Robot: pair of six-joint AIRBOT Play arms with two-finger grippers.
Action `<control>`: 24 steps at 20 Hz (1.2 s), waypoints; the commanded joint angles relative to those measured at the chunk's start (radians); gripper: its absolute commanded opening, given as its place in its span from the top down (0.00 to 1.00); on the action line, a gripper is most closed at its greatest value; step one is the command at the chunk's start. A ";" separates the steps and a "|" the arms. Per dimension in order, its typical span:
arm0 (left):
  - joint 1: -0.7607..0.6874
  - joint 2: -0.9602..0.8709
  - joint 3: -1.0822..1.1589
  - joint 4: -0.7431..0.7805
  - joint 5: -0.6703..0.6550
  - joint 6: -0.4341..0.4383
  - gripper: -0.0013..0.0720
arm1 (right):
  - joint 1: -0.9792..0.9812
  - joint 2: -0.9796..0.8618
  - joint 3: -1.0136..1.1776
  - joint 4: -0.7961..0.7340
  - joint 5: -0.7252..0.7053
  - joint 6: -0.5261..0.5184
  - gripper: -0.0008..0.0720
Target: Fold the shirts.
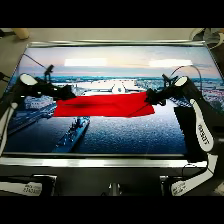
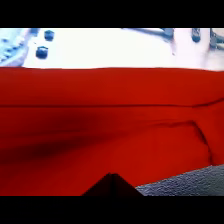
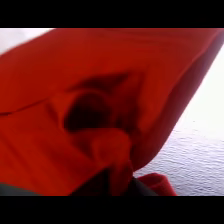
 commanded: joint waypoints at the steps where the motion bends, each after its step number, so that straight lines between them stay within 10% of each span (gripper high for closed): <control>1: -0.204 -0.103 0.000 -0.160 0.140 -0.026 0.95 | 0.006 0.165 0.021 0.068 0.077 0.008 0.97; 10: -0.603 -0.360 0.001 -0.895 0.392 0.192 0.95 | 0.006 0.528 0.021 -0.005 0.304 0.121 0.97; 22: -0.043 0.313 0.000 -0.224 0.395 -0.027 0.95 | 0.458 0.074 0.021 0.411 -0.296 0.120 0.97; 23: -0.026 0.366 0.000 -0.202 0.375 -0.027 0.95 | 0.501 0.003 0.021 0.505 -0.349 0.087 0.93; 24: -0.014 0.417 0.000 -0.167 0.348 -0.027 0.95 | 0.528 -0.053 0.021 0.599 -0.384 0.043 0.61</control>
